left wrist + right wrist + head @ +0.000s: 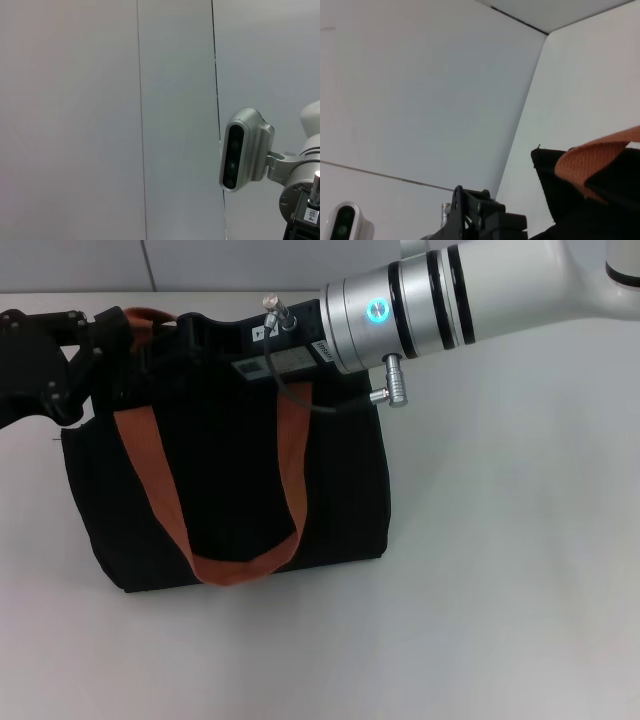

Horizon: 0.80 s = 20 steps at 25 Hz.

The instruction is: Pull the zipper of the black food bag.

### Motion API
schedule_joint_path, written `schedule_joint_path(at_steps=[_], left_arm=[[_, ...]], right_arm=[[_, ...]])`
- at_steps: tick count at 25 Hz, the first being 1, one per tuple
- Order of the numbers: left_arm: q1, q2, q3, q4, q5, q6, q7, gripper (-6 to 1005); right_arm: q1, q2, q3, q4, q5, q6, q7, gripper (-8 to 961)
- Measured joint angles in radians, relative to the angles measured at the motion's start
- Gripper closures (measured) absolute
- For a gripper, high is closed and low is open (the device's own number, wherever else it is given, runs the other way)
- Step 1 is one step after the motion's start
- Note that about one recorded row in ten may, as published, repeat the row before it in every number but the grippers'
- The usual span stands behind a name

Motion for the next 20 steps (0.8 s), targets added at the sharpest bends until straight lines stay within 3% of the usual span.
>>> schedule_joint_path(at_steps=[12, 20], left_arm=[[-0.011, -0.011, 0.001, 0.000, 0.004, -0.035, 0.001, 973], [-0.007, -0.006, 0.003, 0.000, 0.002, -0.032, 0.000, 973]], right_arm=[[0.006, 0.000, -0.051, -0.004, 0.042, 0.020, 0.000, 601], [-0.003, 0.000, -0.058, -0.006, 0.045, 0.027, 0.000, 611]])
